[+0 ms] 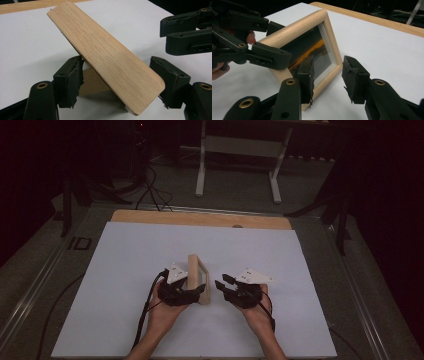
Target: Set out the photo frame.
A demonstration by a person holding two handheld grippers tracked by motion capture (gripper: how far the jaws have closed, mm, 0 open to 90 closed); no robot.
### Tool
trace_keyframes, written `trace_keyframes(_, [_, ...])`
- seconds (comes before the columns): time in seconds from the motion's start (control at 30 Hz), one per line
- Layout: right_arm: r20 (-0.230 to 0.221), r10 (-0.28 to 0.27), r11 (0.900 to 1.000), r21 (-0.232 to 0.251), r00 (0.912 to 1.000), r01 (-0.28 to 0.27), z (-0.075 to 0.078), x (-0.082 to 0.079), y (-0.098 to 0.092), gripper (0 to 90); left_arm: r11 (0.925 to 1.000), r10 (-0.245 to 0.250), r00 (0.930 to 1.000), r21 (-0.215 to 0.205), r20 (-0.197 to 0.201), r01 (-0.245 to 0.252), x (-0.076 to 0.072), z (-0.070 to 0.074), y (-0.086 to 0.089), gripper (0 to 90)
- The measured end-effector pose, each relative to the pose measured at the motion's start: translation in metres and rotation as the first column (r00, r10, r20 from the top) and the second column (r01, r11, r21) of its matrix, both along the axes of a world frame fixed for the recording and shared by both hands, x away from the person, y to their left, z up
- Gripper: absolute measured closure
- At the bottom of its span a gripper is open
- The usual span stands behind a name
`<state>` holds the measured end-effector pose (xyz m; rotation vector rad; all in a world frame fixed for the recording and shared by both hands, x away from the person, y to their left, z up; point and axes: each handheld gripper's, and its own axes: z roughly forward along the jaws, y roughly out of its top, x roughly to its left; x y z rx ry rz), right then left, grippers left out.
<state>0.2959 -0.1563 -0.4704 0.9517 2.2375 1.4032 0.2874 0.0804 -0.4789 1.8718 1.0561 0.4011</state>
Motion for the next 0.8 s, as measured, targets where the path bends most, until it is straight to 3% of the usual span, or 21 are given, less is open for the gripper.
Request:
trace_keyframes(0.27, [0.006, -0.005, 1.0, 0.003, 1.0, 0.005, 0.002, 0.0, -0.003, 61.1, 1.0, -0.008, 1.0, -0.003, -0.002, 0.008, -0.001, 0.0, -0.001, 33.7])
trace_keyframes(0.8, [0.022, -0.027, 0.999, 0.023, 0.9994, 0.027, 0.008, 0.002, -0.012, 60.4, 0.9988, -0.049, 0.9988, -0.005, 0.002, 0.049, -0.003, 0.002, 0.0, 52.4])
